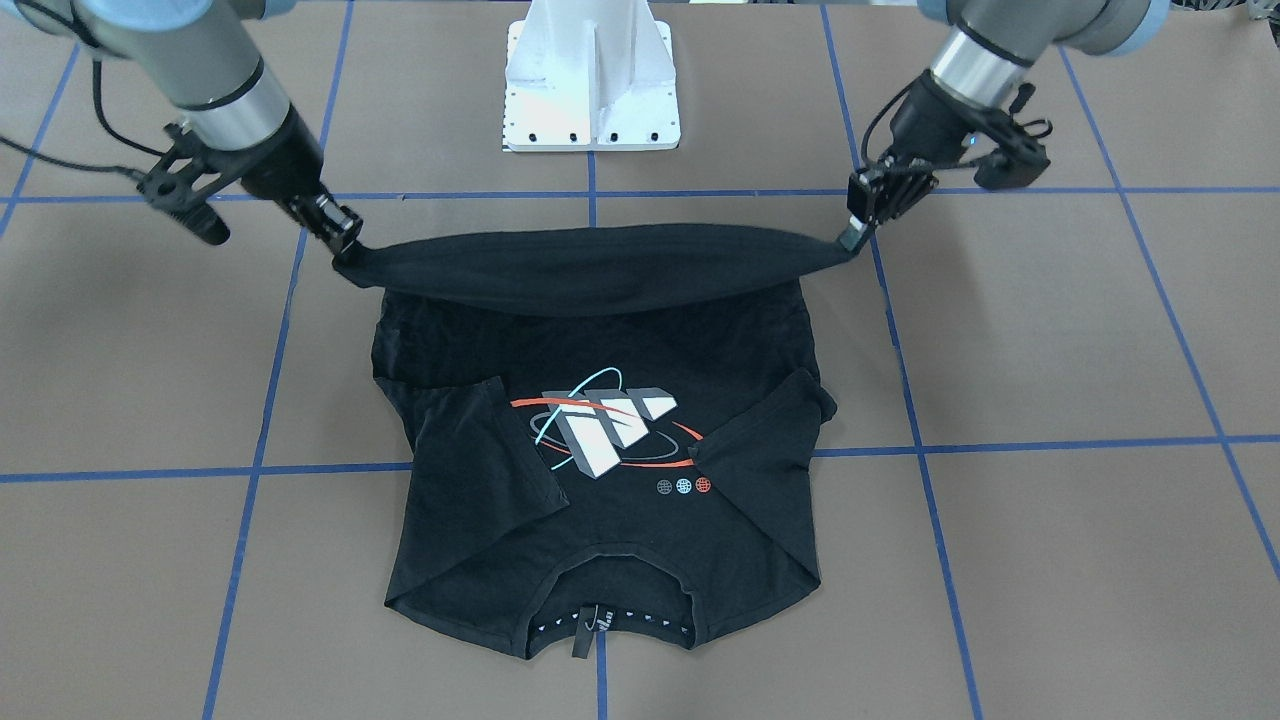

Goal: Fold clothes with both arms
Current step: 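Lift both hem corners and fold them toward the collar with both grippers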

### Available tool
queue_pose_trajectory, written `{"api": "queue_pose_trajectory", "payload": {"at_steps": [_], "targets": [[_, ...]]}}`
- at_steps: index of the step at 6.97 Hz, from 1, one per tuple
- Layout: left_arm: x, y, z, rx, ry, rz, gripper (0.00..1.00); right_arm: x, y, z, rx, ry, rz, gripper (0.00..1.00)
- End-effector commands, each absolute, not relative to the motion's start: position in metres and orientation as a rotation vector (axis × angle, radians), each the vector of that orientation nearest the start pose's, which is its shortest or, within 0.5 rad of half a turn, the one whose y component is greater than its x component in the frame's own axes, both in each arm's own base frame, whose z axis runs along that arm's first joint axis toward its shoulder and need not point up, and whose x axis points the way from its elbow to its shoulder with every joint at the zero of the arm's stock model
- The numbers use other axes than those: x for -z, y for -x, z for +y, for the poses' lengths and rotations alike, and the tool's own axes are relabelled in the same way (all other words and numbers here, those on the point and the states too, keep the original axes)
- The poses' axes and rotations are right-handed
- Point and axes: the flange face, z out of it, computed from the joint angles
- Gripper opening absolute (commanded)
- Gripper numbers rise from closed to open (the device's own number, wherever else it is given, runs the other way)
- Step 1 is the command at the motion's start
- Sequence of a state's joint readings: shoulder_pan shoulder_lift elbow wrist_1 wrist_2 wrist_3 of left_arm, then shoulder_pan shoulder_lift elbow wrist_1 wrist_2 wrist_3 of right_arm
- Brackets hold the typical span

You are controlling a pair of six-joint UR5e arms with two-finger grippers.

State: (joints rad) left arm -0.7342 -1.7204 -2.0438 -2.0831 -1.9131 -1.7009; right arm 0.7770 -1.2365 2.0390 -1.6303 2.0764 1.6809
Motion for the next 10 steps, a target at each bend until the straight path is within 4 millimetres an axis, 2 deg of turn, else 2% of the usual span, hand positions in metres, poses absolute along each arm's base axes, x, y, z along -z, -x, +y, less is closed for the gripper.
{"api": "queue_pose_trajectory", "payload": {"at_steps": [1,3,4,5,6,7,8,9,10], "targets": [[-0.309,-0.334,-0.476,0.625,-0.065,1.146,0.00,-0.300,0.330,-0.491,-0.625,0.181,-0.811,0.00],[-0.315,-0.331,-0.523,0.647,-0.109,1.113,0.00,-0.293,0.342,-0.526,-0.651,0.179,-0.799,0.00],[-0.322,-0.324,-0.550,0.647,-0.147,1.091,0.00,-0.294,0.357,-0.547,-0.659,0.183,-0.781,0.00],[-0.322,-0.323,-0.567,0.644,-0.167,1.080,0.00,-0.302,0.368,-0.569,-0.666,0.173,-0.790,0.00],[-0.318,-0.331,-0.581,0.649,-0.167,1.074,0.00,-0.320,0.370,-0.588,-0.673,0.154,-0.813,0.00],[-0.325,-0.343,-0.595,0.654,-0.163,1.063,0.00,-0.324,0.378,-0.599,-0.672,0.149,-0.817,0.00],[-0.346,-0.352,-0.606,0.652,-0.172,1.075,0.00,-0.322,0.387,-0.609,-0.669,0.151,-0.811,0.00],[-0.363,-0.356,-0.616,0.665,-0.201,1.073,0.00,-0.323,0.395,-0.619,-0.669,0.149,-0.811,0.00],[-0.371,-0.359,-0.622,0.677,-0.215,1.064,0.00,-0.327,0.404,-0.630,-0.666,0.144,-0.821,0.00]]}}
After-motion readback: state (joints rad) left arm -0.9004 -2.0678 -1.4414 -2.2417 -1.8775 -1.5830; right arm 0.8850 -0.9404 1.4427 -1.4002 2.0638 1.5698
